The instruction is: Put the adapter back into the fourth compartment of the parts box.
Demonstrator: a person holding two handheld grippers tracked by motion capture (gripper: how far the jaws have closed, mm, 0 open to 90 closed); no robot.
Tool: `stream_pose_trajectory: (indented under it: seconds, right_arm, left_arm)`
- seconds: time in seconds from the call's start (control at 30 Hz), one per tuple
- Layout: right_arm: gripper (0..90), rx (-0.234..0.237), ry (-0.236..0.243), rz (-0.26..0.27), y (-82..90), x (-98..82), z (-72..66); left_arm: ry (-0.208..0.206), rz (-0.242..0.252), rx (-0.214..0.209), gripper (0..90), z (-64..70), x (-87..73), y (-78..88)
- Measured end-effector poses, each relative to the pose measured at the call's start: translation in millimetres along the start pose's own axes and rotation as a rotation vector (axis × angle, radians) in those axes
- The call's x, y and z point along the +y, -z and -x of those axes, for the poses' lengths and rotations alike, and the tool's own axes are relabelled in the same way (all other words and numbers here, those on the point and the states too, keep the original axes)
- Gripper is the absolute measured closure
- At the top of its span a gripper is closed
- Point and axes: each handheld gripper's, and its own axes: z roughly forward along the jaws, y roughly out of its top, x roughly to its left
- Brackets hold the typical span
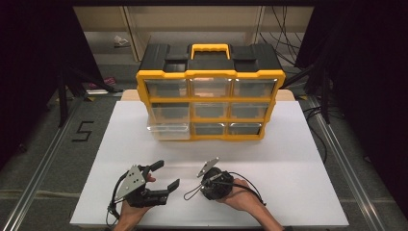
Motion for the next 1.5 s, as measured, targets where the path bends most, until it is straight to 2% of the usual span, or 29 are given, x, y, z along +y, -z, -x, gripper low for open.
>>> stream_pose_trajectory:
  seconds: [0.13, 0.17, 0.33, 0.77, 1.0, 1.3, 1.5]
  right_arm:
    - [75.7, 0.009, 0.013, -0.006, 0.1, 0.5, 0.2]
    - [75.8, 0.007, 0.002, -0.004, -0.3, 0.9, -0.7]
    - [76.0, 0.014, 0.017, -0.004, 0.5, 1.0, 0.0]
    - [76.3, -0.002, 0.014, 0.125, 25.4, 4.6, 4.7]
    - [76.3, -0.019, 0.013, 0.174, 37.5, 6.3, 7.3]
    - [76.3, -0.031, -0.012, 0.252, 59.5, 11.8, 17.3]
    - [76.3, -0.044, -0.01, 0.292, 72.5, 20.5, 23.7]
  left_arm:
    - [0.0, 0.0, 0.0, 17.7, -0.2, 0.1, 0.0]
    - [0.0, 0.0, 0.0, 17.7, -0.2, 0.0, 0.1]
    - [0.001, 0.004, -0.001, 17.7, 0.0, 0.1, 0.4]
    - [0.002, 0.005, -0.001, 17.7, 0.2, 0.3, 0.5]
    - [0.003, 0.005, 0.0, 17.7, 0.0, 0.3, 0.5]
    - [0.004, 0.003, 0.0, 17.7, -0.1, 0.2, 0.5]
    - [0.004, 0.004, 0.0, 17.7, -0.1, 0.2, 0.4]
